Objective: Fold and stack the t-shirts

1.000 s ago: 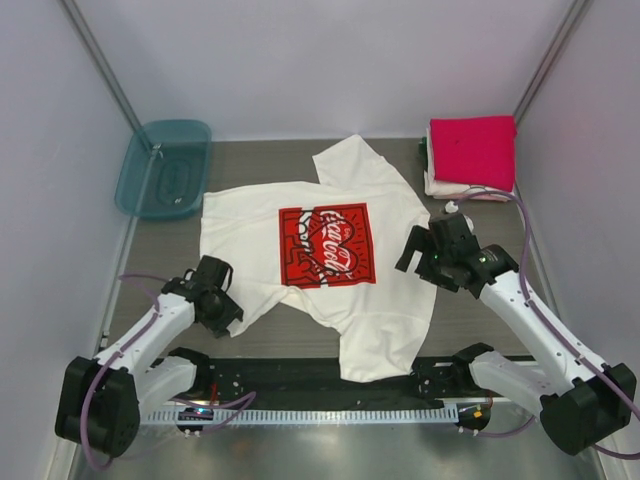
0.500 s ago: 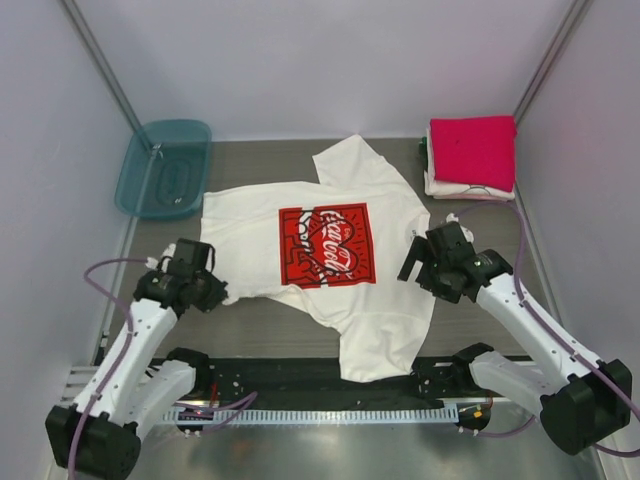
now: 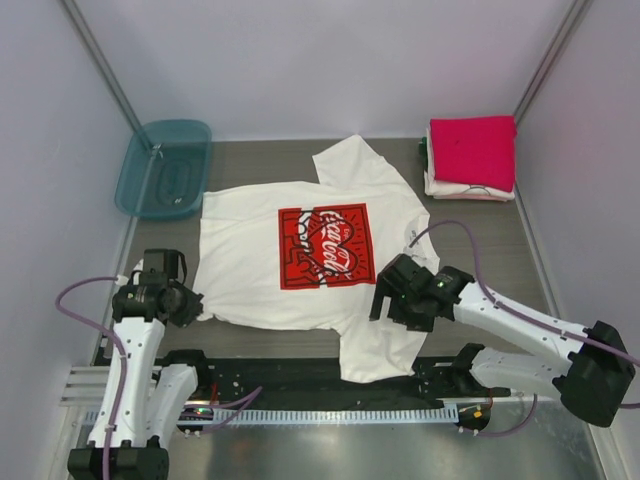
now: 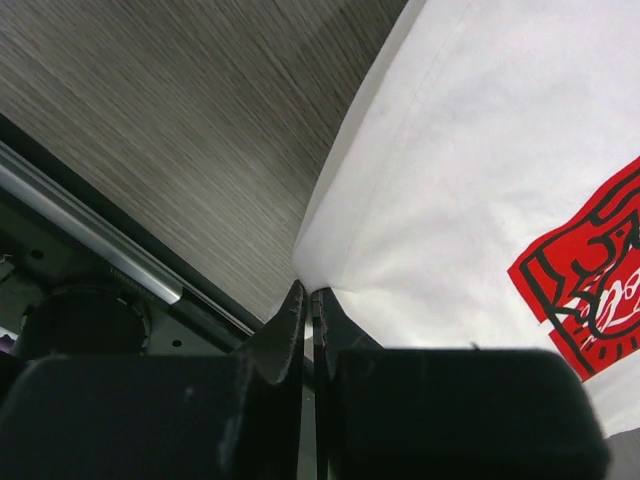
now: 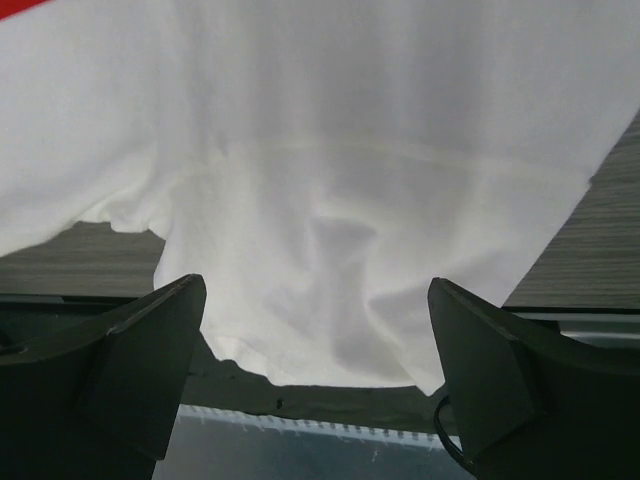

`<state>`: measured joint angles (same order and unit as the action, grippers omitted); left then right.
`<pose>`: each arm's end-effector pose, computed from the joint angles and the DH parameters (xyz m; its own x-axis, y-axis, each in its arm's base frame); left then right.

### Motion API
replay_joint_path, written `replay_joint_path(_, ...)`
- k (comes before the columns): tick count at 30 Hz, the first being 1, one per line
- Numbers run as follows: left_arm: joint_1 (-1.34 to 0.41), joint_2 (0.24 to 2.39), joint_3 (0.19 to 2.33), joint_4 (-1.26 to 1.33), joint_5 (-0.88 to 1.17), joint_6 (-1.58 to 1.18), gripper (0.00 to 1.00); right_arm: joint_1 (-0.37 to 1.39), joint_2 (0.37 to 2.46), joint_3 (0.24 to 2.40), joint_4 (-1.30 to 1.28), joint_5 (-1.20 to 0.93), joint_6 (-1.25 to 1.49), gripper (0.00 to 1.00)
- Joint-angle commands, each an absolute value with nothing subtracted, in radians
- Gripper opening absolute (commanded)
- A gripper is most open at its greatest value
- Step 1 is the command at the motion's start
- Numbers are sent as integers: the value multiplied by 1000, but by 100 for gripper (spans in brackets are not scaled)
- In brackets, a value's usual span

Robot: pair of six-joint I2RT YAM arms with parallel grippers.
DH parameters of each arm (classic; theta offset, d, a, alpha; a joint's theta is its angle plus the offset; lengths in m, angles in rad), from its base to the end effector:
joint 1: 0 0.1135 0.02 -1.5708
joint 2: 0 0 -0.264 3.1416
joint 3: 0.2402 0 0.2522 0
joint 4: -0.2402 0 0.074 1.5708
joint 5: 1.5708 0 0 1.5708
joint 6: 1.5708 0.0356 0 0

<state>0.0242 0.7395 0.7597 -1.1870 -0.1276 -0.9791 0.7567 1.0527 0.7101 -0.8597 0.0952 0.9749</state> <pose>0.1115 0.0072 0.2558 -0.4513 -0.8344 -0.3164 -0.8042 0.5339 -0.2610 0.1329 0.1208 0.2150 -0.9257 0.2591 -0.2756 0.1918 0.9495 0.2484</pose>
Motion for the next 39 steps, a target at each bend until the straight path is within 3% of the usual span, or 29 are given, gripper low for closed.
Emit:
replay_joint_path(1,38,712,756,-1230,-140,-960,2,866,1075,703,-857,136,1109,98)
replay_joint_path(12,40,687,730,-1210,-112,-969,0,1206,1063,632,-928,181,1324,72)
replay_joint_path(17,44,681,729,-1209,-110,-966,1,1365,1173,660,-890,198,1387,70)
replay_joint_path(22,44,675,730,-1212,-112,-963,0,1397,1276,644,-857,236,1401,63)
replay_joint_path(25,45,670,732,-1215,-114,-962,0,1397,1275,675,-911,302,1407,44)
replay_joint_path(26,44,667,732,-1213,-114,-963,0,1397,1270,689,-928,328,1407,30)
replay_joint_path(29,46,666,735,-1213,-114,-962,0,1397,1253,756,-1003,363,1399,5)
replay_joint_path(30,45,667,742,-1218,-114,-957,0,1396,1250,778,-1050,392,1397,1)
replay_joint_path(35,46,686,772,-1186,-68,-925,0,1329,1229,960,-1149,477,1284,1)
replay_joint_path(39,45,770,810,-1160,-60,-890,0,1134,1241,1061,-1124,472,1091,1)
